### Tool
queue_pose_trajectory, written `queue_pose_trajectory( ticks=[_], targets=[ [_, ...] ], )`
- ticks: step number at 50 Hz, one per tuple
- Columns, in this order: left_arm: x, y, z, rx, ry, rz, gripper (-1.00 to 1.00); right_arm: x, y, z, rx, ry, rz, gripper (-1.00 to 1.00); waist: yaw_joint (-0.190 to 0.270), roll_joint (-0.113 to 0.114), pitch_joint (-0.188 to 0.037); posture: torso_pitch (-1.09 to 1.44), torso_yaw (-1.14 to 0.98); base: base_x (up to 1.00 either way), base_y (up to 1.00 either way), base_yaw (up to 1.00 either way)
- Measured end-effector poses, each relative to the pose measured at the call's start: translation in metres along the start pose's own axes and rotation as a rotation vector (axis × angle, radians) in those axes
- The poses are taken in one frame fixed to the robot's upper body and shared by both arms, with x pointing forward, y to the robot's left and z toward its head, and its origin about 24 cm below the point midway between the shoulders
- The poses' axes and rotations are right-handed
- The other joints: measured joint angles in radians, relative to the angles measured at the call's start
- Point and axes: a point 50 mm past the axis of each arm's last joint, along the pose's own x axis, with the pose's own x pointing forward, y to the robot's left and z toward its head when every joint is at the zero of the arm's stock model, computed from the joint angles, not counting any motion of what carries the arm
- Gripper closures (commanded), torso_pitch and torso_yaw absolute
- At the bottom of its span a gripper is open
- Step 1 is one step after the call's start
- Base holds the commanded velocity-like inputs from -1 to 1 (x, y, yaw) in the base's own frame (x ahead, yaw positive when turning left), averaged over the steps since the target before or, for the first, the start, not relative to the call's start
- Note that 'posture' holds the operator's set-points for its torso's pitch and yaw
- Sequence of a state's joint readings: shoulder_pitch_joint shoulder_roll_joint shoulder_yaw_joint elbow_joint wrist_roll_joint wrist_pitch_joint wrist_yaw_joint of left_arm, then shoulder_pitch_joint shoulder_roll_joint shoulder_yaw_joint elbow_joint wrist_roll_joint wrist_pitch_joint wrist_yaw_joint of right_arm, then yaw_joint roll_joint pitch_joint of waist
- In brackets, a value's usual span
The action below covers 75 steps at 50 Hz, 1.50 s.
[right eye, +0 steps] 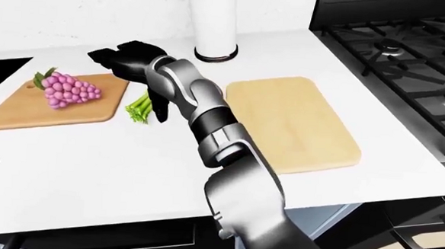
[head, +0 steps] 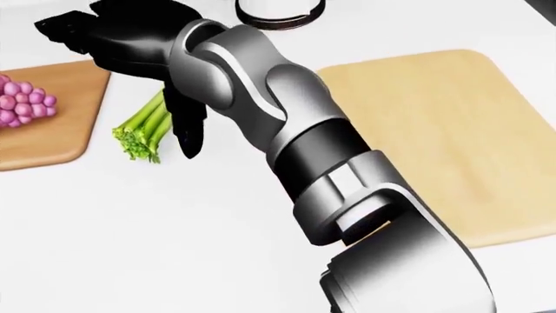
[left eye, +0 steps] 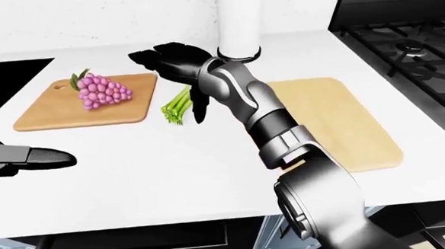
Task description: Place the grape and the celery on separate cutting boards.
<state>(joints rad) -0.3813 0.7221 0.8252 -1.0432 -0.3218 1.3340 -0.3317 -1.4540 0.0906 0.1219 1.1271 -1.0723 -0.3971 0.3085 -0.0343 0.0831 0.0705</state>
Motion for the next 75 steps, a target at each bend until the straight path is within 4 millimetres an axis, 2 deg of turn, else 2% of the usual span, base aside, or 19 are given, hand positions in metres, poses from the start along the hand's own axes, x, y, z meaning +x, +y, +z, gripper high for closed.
queue_pose_trajectory(
  ticks=[6,19,23,24,43,51,62,63,67,70,71,73,75],
  targets=[
    [-0.002,0.001,-0.002,-0.001,0.003,0.004,-1.0,0.002,0.008,0.0,0.012,0.002,0.013,-0.51,0.001,0.0,-0.001,0.0,0.0,0.0,0.0,0.0],
    [-0.004,0.004,-0.004,-0.006,-0.001,0.012,-1.0,0.003,0.027,-0.004,0.022,0.016,0.041,-0.54,0.002,0.0,-0.001,0.0,0.0,0.0,0.0,0.0],
    [-0.005,0.005,-0.004,-0.014,0.0,0.009,-1.0,0.003,0.031,-0.005,0.021,0.018,0.042,-0.47,0.003,0.001,-0.002,0.0,0.0,0.0,0.0,0.0],
    [-0.006,0.005,-0.004,-0.014,0.001,0.009,-1.0,0.003,0.031,-0.005,0.02,0.019,0.041,-0.15,0.003,0.001,-0.002,0.0,0.0,0.0,0.0,0.0],
    [-0.011,0.007,-0.009,-0.008,0.0,0.003,-1.0,0.003,0.04,-0.007,0.017,0.034,0.025,-0.26,0.005,0.002,-0.006,0.0,0.0,0.0,0.0,0.0],
    [-0.013,0.007,-0.009,-0.007,-0.008,-0.01,-1.0,0.004,0.043,-0.005,-0.012,0.022,0.005,-0.22,0.006,0.007,-0.012,0.0,0.0,0.0,0.0,0.0],
    [-0.015,0.005,-0.008,-0.011,-0.023,-0.028,-1.0,0.004,0.042,-0.004,-0.015,0.017,-0.009,-0.23,0.007,0.01,-0.008,0.01,0.0,0.0,0.0,0.0],
    [-0.015,0.005,-0.008,-0.011,-0.023,-0.028,-1.0,0.005,0.042,-0.003,-0.015,0.016,-0.01,-0.03,0.006,0.01,-0.007,0.01,0.0,0.0,0.0,0.0],
    [-0.018,0.007,-0.01,-0.015,-0.023,-0.028,-1.0,0.005,0.042,-0.002,-0.019,0.013,-0.021,0.03,0.006,0.011,-0.006,0.01,0.0,0.0,0.0,0.0],
    [-0.019,0.007,-0.01,-0.014,-0.025,-0.03,-1.0,0.005,0.039,-0.002,-0.024,0.018,-0.042,0.25,0.009,0.012,-0.004,0.01,0.0,0.0,0.0,0.0],
    [-0.019,0.006,-0.01,-0.014,-0.025,-0.032,-1.0,0.006,0.039,-0.002,-0.026,0.018,-0.043,0.25,0.009,0.011,-0.004,0.02,0.0,0.0,0.0,0.0],
    [-0.02,0.007,-0.01,-0.014,-0.026,-0.034,-1.0,0.006,0.038,-0.002,-0.029,0.017,-0.048,0.37,0.01,0.011,-0.003,0.02,0.0,0.0,0.0,0.0],
    [-0.02,0.007,-0.01,-0.014,-0.029,-0.033,-1.0,0.006,0.037,-0.001,-0.03,0.017,-0.056,0.37,0.01,0.01,-0.003,0.02,0.0,0.0,0.0,0.0]
  ],
)
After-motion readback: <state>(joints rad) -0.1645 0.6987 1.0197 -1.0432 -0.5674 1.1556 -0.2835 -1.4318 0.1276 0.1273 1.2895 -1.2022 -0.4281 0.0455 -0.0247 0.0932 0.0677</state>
